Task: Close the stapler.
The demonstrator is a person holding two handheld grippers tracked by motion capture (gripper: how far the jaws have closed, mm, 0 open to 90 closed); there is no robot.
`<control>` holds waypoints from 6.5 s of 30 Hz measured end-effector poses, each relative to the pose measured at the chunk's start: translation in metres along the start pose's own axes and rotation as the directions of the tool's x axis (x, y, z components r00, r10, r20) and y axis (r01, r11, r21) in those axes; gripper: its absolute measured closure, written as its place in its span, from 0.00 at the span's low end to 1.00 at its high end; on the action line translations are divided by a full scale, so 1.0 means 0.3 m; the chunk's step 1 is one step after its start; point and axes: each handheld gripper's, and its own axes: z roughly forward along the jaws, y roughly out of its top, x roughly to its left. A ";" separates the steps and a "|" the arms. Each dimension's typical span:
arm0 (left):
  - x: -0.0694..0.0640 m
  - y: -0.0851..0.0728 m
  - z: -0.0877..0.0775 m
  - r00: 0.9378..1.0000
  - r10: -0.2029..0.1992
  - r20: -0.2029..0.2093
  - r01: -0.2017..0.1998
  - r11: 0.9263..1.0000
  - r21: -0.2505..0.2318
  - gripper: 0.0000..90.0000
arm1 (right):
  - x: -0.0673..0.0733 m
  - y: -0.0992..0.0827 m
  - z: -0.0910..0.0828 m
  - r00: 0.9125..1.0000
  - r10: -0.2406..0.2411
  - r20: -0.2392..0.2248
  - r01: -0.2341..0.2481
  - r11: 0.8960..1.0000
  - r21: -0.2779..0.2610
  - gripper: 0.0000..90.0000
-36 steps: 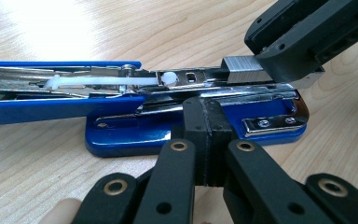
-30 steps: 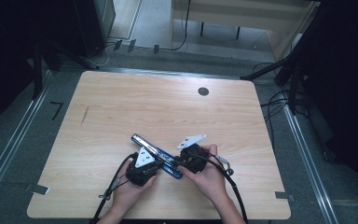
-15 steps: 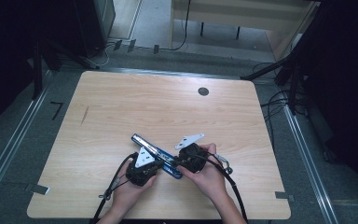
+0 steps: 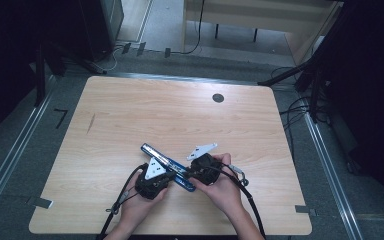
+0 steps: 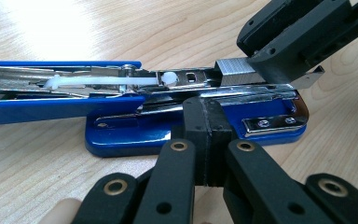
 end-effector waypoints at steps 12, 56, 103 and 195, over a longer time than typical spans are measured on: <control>0.001 0.000 0.000 1.000 -0.003 0.003 0.003 1.000 0.000 1.00 | 0.003 -0.002 0.006 1.000 -0.008 0.004 0.008 1.000 -0.019 0.88; 0.003 0.000 0.000 1.000 -0.005 0.005 0.005 1.000 0.000 1.00 | 0.013 0.033 0.057 0.999 0.005 0.034 -0.001 0.994 -0.108 1.00; 0.004 0.000 0.000 1.000 -0.010 0.009 0.010 1.000 -0.001 1.00 | 0.015 -0.016 0.036 0.999 -0.017 0.040 0.020 0.996 -0.084 1.00; 0.091 -0.014 -0.038 0.992 -0.126 0.005 0.126 0.992 -0.018 1.00 | 0.045 0.246 0.136 0.997 -0.054 0.055 0.063 0.980 -0.187 1.00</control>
